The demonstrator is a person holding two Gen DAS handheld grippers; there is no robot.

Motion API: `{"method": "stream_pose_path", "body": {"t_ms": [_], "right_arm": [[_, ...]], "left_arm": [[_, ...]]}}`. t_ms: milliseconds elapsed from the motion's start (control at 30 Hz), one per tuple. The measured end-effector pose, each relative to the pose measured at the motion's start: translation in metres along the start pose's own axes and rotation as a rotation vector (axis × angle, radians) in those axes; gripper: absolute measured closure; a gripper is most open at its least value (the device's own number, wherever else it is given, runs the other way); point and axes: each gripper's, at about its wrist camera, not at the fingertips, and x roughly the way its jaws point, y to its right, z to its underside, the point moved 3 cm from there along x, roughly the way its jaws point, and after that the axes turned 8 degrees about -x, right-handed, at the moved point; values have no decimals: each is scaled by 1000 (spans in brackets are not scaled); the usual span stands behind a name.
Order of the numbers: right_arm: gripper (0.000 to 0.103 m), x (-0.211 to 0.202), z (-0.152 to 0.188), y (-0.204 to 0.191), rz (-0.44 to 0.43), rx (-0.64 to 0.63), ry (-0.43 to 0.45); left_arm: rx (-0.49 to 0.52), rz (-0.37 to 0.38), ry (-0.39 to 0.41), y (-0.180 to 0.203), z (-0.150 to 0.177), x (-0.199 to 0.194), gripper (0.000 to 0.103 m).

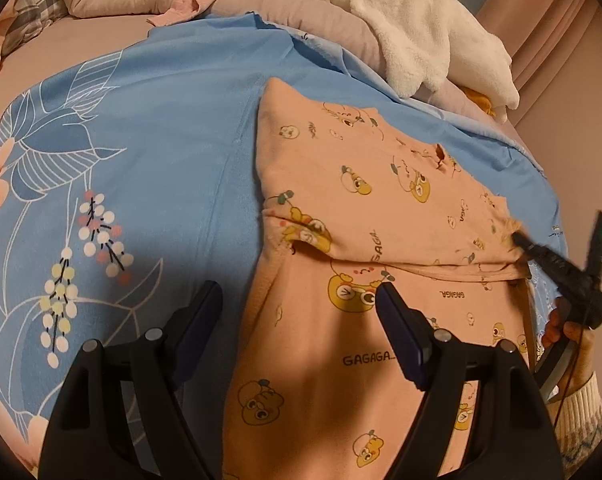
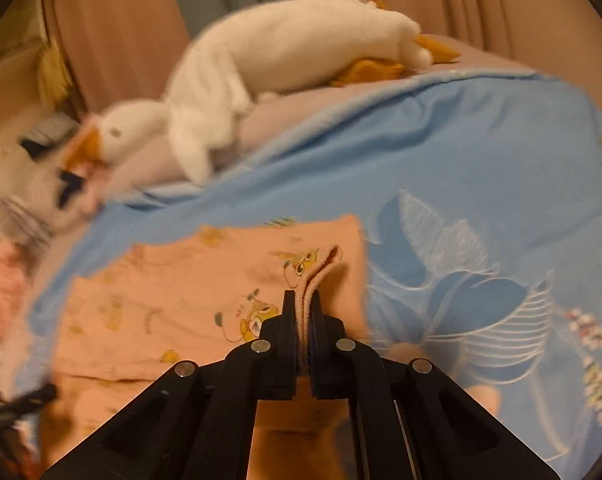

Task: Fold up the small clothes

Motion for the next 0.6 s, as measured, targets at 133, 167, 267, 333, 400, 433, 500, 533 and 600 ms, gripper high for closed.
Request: {"method": "stream_pose_path", "body": {"t_ms": [133, 167, 267, 333, 400, 433, 500, 533, 600], "right_arm": [[80, -9, 1, 7, 109, -24, -1], [77, -20, -2, 8, 142, -21, 46], [75, -43, -2, 5, 88, -21, 166], [75, -33, 4, -4, 30, -81, 116], [75, -5, 18, -7, 49, -140, -44], [75, 3, 20, -9, 49, -145, -75], [75, -7, 16, -5, 44, -121, -46], [75, -17, 14, -2, 22, -86, -39], [71, -31, 19, -4, -31, -59, -31]], "left_arm": [[6, -5, -4, 0, 0, -4, 24], [6, -1, -2, 0, 0, -6, 24], [17, 16, 16, -1, 4, -16, 24], [23, 19, 7, -4, 10, -17, 24], [18, 11, -9, -10, 17, -15, 24], [19, 14, -6, -11, 20, -18, 24], [18, 20, -8, -13, 26, -26, 24], [11, 33, -15, -15, 30, -33, 24], [6, 43, -26, -18, 38, -41, 24]]}}
